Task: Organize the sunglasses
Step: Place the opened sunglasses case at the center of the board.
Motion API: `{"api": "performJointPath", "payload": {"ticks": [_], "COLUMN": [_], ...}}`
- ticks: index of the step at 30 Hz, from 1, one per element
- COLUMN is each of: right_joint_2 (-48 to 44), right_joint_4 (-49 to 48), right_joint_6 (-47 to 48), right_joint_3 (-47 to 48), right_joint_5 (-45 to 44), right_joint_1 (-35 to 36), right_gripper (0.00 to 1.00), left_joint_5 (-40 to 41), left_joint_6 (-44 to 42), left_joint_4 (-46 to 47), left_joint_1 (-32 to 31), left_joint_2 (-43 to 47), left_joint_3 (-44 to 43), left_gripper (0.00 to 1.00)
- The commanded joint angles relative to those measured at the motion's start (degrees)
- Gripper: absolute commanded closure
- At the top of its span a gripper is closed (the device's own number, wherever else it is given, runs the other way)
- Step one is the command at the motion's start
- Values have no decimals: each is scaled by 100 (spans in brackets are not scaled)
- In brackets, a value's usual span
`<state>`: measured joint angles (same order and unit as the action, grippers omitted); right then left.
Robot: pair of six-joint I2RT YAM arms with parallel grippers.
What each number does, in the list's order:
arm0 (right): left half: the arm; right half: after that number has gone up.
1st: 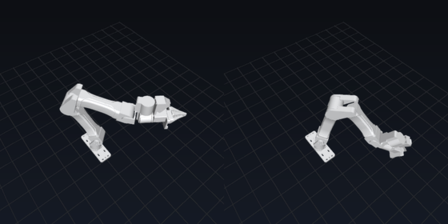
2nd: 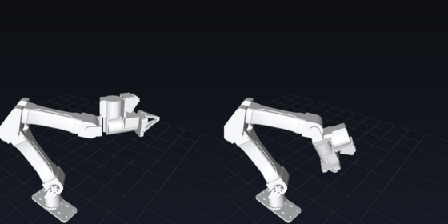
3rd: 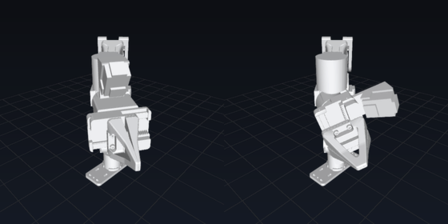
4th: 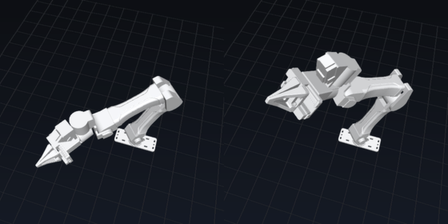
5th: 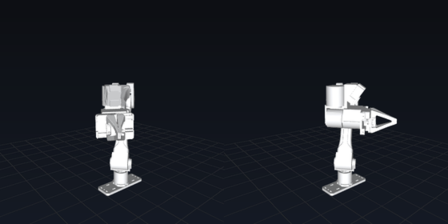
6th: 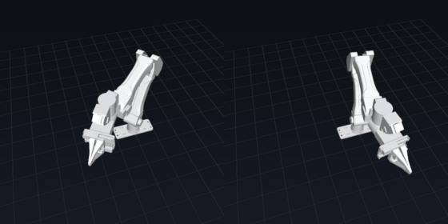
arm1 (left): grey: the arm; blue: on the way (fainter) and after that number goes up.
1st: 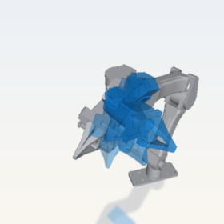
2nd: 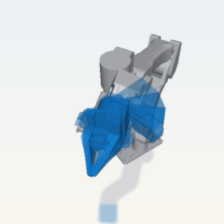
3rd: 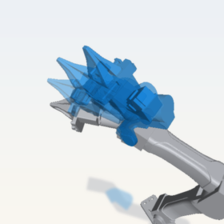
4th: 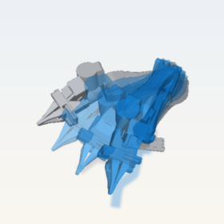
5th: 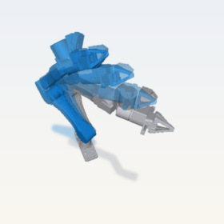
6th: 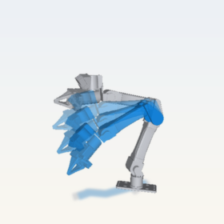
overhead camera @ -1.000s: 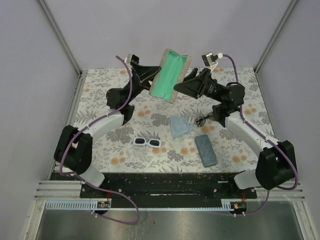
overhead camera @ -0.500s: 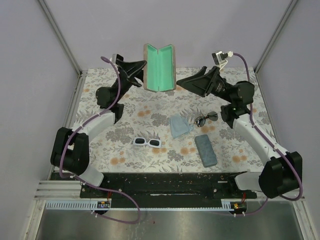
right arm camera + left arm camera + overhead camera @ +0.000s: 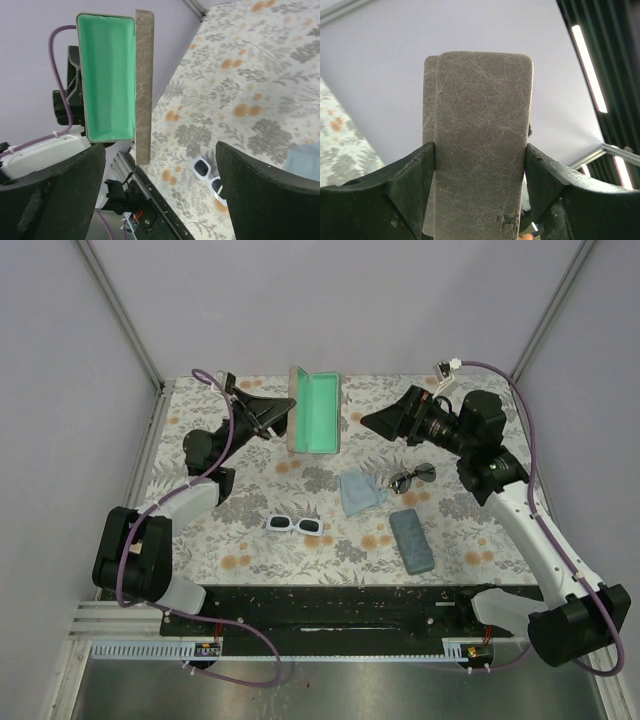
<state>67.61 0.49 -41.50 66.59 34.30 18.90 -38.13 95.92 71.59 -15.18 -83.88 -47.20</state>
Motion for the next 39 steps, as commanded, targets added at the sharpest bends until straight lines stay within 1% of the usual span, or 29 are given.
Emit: {"api": "performJointPath", "payload": {"ticks": [1,3,7,10,13,16,17,20,22,24,27,33,35,36,37,39], "right_joint_2": [-415,-521,-705,-750,-697,-680,-679,-618,-618,-618,-618,-539,-521,-521,-513,-521], "right_joint_4": [1075,1181,1155,1233,1401,1401,1384,1314,1269,1243,1199,1050,1023,1014,1023,1023], "right_joint_6": [739,809,932,1055,1170,1223,1223,1214,1214,1231,1249,1232,1223,1223,1231,1249], "right_joint_3": [-400,-681,-1331,-1622,-1789,-2000,-2079,-2255,-2317,-2361,-2440,-2537,-2563,-2572,-2572,-2572], "right_joint_5": [-828,-960,-890,-1039,-1242,-1330,-1356,-1409,-1374,-1374,-1391,-1356,-1330,-1339,-1330,-1330], "right_joint_1": [-9,-9,0,0,0,0,0,0,0,0,0,0,0,0,-9,0], "right_gripper": [1,2,2,2,4,5,5,5,5,5,5,5,5,5,5,5], "left_joint_5": [-405,-493,-704,-897,-1003,-1012,-977,-837,-758,-687,-617,-590,-582,-582,-564,-529], "left_joint_6": [-556,-714,-952,-891,-1145,-1618,-1942,-2690,-3060,-3394,-3694,-3870,-3914,-3940,-3984,-4089], "left_joint_4": [267,268,232,504,356,-143,-380,-1408,-1953,-2411,-2755,-2984,-3011,-3037,-3089,-3265], "left_joint_1": [304,401,428,428,428,428,428,428,428,428,428,437,428,428,437,446], "left_joint_2": [-303,-584,-1331,-1946,-2439,-2651,-2678,-2704,-2739,-2792,-2897,-3135,-3170,-3161,-3135,-3091], "left_joint_3": [246,308,238,106,18,9,0,-113,-245,-377,-526,-659,-685,-677,-676,-694], "left_gripper": [79,79,79,78,77,76,76,74,71,71,70,69,66,62,57,43]}}
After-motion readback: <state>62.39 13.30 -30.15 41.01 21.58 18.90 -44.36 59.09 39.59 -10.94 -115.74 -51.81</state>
